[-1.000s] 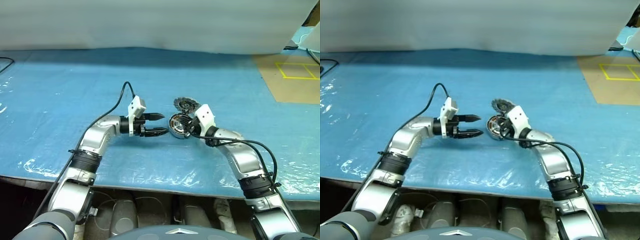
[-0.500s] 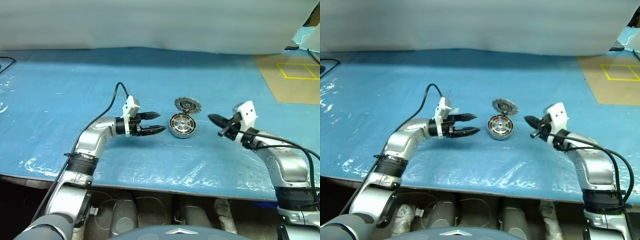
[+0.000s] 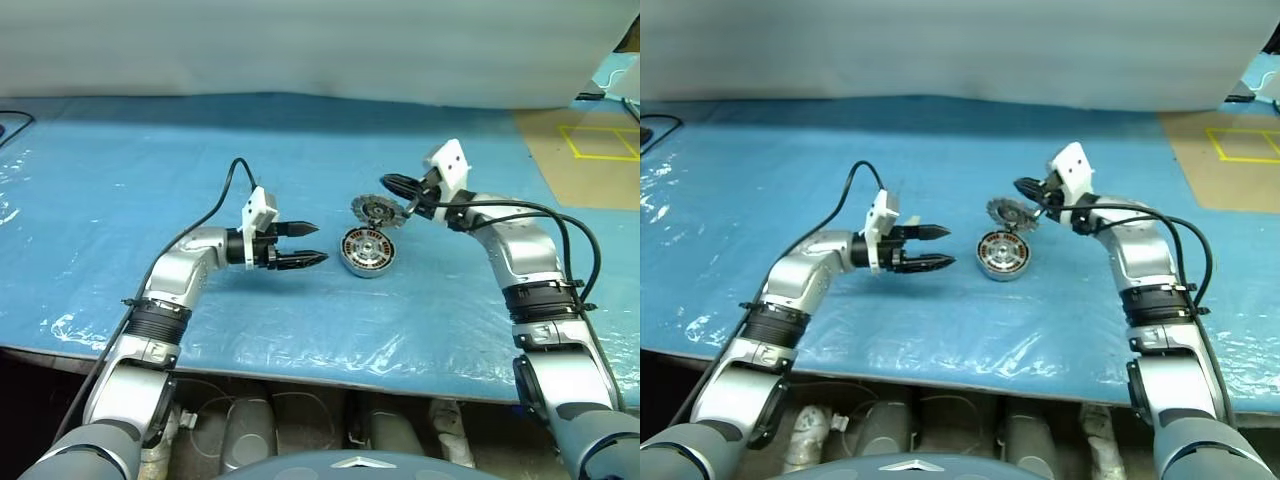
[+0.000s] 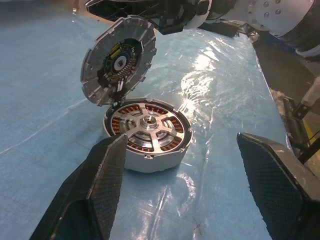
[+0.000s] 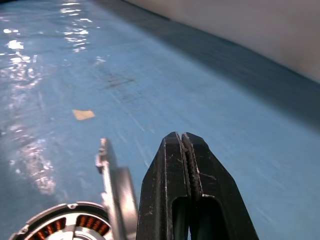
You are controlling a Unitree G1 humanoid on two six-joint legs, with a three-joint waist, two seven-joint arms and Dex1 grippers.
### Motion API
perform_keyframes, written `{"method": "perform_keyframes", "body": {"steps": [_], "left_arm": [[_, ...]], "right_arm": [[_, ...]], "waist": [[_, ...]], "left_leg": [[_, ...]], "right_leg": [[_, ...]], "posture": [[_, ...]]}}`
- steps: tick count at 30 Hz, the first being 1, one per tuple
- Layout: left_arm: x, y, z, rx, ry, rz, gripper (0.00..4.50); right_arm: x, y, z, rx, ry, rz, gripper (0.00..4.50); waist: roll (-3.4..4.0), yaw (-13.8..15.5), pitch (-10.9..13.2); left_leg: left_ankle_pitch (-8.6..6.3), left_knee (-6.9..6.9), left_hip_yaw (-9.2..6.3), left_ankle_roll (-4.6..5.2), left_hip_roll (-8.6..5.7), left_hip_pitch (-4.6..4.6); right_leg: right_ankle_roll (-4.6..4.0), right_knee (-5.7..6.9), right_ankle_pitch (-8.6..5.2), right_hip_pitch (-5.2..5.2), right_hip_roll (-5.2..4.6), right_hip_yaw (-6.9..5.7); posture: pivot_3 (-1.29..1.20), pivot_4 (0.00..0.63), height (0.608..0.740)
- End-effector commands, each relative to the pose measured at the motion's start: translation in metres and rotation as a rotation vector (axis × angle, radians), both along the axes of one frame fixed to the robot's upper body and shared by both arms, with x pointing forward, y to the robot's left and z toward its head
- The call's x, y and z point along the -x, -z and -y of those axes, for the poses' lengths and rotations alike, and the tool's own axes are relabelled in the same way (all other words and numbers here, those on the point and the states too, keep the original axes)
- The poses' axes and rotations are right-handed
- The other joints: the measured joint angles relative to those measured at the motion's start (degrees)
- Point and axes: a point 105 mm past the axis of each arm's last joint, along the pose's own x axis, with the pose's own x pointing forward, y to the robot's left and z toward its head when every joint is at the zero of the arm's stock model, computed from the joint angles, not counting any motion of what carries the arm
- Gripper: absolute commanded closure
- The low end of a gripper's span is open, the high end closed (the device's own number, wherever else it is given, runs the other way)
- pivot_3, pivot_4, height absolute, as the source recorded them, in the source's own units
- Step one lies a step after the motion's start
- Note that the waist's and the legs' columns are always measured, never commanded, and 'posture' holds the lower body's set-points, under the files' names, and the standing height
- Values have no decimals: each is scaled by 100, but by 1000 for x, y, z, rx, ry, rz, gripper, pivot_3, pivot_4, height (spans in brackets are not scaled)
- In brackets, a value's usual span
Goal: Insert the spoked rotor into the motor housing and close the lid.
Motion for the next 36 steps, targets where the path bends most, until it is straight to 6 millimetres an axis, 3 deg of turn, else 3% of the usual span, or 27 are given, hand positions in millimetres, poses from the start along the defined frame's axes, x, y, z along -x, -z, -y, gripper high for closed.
{"method": "perform_keyframes", "body": {"steps": [1,8,10,15,18,20,24,26,29,36], "left_arm": [[2,-6,-5,-4,-3,43,812],[3,-3,-6,-7,-13,43,812],[4,-3,-4,-5,-5,40,812],[5,-4,-2,-5,10,37,812],[5,-2,-3,-20,13,35,812],[7,2,-4,-41,25,36,812],[5,-1,-8,-33,10,33,812],[5,-1,-8,-35,9,32,812],[6,1,-7,-39,14,33,812],[7,3,-5,-31,10,29,812]], "right_arm": [[24,-11,-21,12,-184,-1,4500],[65,10,-33,-5,-288,-121,4500],[76,27,-36,-30,-283,-186,4500],[68,80,-20,-79,-79,-308,4500],[63,96,-11,-88,7,-322,4500],[64,95,-9,-100,14,-311,4500],[101,52,-31,-171,-228,-305,4500],[111,41,-37,-166,-283,-292,4500],[104,20,-32,-174,-252,-227,4500],[76,-27,0,-332,-102,-105,4500]], "waist": [[0,9,0],[0,23,0],[0,24,0],[0,14,0],[0,6,0],[0,10,0],[1,29,0],[1,19,0],[1,5,0],[1,24,0]], "left_leg": [[0,2,-1,1,0,-2],[0,7,-3,2,5,-3],[-1,9,-3,1,5,1],[-1,7,-2,-1,4,16],[-1,8,-2,-1,2,16],[-1,7,-2,-2,4,20],[-1,4,-3,0,3,13],[-1,3,-4,0,3,11],[-1,1,-4,-1,5,19],[-1,4,-3,-2,2,16]], "right_leg": [[0,0,0,0,0,-1],[0,1,0,1,4,-2],[-1,5,1,1,3,-2],[0,3,1,13,0,-1],[1,2,1,11,-3,-1],[1,2,1,13,-1,-1],[1,-2,1,13,-3,-1],[1,-5,1,12,0,-1],[1,-4,1,13,3,-1],[3,-3,1,14,-4,-1]], "posture": [[0,150,740],[0,150,740],[0,150,740],[0,150,740],[0,150,740],[0,150,740],[0,150,740],[0,150,740],[0,150,740],[0,150,740]]}}
